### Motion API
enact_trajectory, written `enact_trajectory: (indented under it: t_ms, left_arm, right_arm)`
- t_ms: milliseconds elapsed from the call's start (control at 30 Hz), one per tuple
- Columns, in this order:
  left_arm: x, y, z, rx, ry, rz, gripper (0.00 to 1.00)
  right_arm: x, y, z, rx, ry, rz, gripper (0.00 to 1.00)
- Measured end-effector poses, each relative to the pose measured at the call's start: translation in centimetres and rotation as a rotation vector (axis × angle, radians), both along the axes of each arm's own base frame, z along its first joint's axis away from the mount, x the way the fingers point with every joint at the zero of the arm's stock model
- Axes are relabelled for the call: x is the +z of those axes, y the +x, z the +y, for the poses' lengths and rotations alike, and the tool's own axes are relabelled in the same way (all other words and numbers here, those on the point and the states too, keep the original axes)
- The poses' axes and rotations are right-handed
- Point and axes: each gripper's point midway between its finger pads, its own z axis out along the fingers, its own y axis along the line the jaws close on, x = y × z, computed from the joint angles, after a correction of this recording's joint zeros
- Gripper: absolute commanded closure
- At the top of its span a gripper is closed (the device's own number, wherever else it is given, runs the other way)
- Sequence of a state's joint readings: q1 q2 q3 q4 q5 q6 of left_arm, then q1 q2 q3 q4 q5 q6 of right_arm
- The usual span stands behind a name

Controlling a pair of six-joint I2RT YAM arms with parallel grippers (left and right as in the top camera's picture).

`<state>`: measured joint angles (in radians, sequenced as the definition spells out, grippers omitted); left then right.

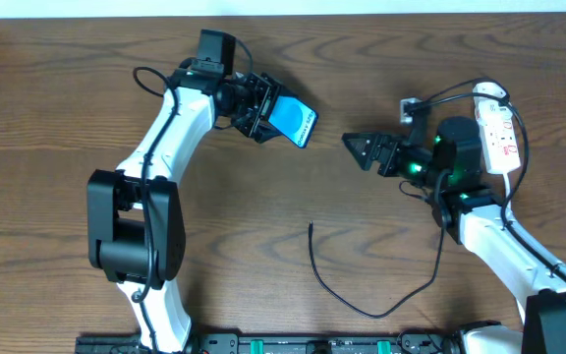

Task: Plug charger to phone and switch on socket
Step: 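Move the right gripper toward the phone's bottom edge, then close the right gripper on the phone edge and open the left gripper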

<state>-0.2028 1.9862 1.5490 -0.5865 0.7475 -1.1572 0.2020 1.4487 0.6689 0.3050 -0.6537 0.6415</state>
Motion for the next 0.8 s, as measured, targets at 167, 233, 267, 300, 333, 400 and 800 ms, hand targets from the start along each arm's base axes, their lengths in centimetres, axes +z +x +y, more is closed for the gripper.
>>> enact_trajectory:
  t_ms: [167,233,267,300,333,400,800]
  left_arm:
    - [-0.7,-0.4,-1.1,0.005,0.053,0.006,0.93]
    - [-0.9,-0.7,-1.7,0.007,0.074,0.009,0.93]
    - [-1.0,-0.8,-2.0,0.006,0.082,0.011,0.93]
    - [-1.0,-0.9,-2.3,0.006,0.087,0.013,0.93]
    - [-1.1,-1.1,-2.6,0.008,0.093,0.017,0.93]
    - [-1.2,-1.3,-3.2,0.006,0.098,0.019,0.93]
    - [-1.1,-2.4,-5.7,0.019,0.09,0.057,0.93]
  right_arm:
    - [0.0,-0.3,0.9,0.024,-0.023,-0.025,0.11]
    - [-0.1,-0.4,1.2,0.032,-0.029,-0.03,0.11]
    - [-0.1,-0.5,1.3,0.035,-0.032,-0.032,0.11]
    - [-0.1,-0.6,1.5,0.036,-0.037,-0.034,0.11]
    - [-0.2,-0.6,1.5,0.036,-0.039,-0.033,0.11]
    - [-0.3,-0.6,1.6,0.034,-0.046,-0.032,0.12]
    - [-0.6,-0.6,1.8,0.021,-0.067,-0.035,0.14]
